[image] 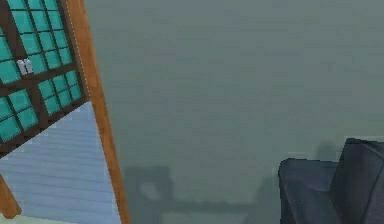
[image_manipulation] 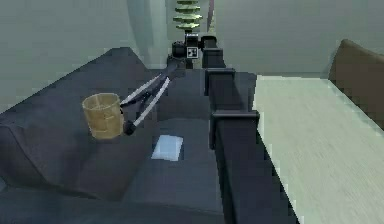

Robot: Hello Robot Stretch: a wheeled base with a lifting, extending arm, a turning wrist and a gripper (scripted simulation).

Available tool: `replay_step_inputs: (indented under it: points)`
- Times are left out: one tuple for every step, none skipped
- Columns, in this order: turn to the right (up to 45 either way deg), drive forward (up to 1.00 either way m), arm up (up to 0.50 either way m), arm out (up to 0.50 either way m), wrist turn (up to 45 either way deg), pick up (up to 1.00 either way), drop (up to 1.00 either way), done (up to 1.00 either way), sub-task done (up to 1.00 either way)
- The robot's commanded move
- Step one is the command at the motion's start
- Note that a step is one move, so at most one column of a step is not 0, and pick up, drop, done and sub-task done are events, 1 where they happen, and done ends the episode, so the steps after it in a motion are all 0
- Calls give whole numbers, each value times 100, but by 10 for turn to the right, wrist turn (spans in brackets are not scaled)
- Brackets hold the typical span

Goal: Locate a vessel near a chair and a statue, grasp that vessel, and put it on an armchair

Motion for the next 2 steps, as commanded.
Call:
replay_step_inputs:
  points:
    - [0,0,0,0,450,0,0,0,0]
    - [0,0,0,0,450,0,0,0,0]
